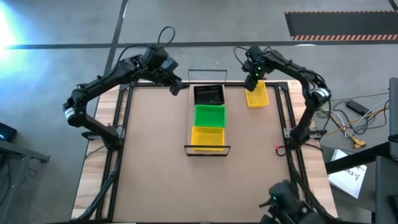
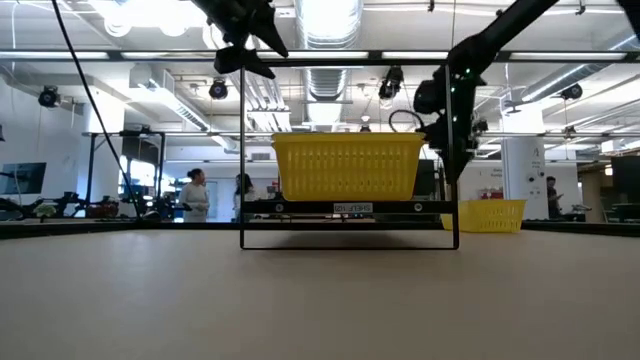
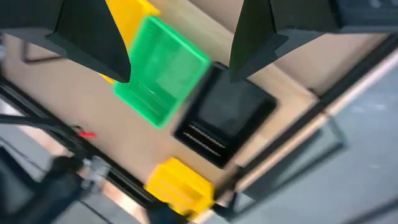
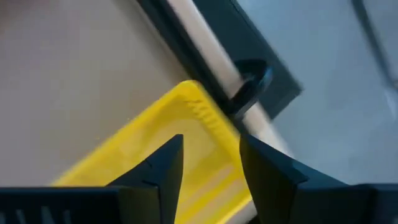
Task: Stack baskets on shelf by color
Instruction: Stack the yellow bin on top of the yellow bins on the shelf
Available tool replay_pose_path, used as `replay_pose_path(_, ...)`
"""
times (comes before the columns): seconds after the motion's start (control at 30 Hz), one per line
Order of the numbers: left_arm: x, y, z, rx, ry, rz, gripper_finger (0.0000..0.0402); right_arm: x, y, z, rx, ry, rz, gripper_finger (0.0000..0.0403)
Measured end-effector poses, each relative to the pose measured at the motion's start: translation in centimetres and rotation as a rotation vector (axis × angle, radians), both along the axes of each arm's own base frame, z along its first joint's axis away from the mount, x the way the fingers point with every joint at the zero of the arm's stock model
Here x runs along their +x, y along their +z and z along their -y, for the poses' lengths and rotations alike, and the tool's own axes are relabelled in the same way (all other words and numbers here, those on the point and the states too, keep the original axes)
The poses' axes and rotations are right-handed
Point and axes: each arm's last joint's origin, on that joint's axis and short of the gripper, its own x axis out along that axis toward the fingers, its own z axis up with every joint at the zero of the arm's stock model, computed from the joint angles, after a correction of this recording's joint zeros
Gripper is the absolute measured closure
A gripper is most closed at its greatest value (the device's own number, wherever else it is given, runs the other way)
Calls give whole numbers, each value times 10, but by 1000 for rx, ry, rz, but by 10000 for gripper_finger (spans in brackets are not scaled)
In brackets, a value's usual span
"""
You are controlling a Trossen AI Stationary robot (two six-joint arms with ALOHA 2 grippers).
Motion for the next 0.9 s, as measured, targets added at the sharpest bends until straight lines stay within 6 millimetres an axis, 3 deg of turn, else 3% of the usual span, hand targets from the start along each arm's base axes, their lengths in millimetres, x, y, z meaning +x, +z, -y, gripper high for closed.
replay_pose_path(0.17, 7, -6, 10, -32, -57, 0, 143, 7, -26, 28, 86, 64, -86, 240)
replay_pose_path(0.4, 15, -13, 21, -71, -68, -2, 143, 18, -63, 41, 234, 186, -171, 228)
replay_pose_path(0.57, 18, -11, 23, -65, -52, 24, 143, 20, -74, 43, 264, 177, -183, 280)
replay_pose_path(0.7, 19, -9, 22, -66, -38, 47, 143, 15, -63, 39, 270, 135, -179, 371)
replay_pose_path(0.9, 21, -7, 21, -50, -38, 80, 143, 5, -11, 23, 243, -24, -168, 394)
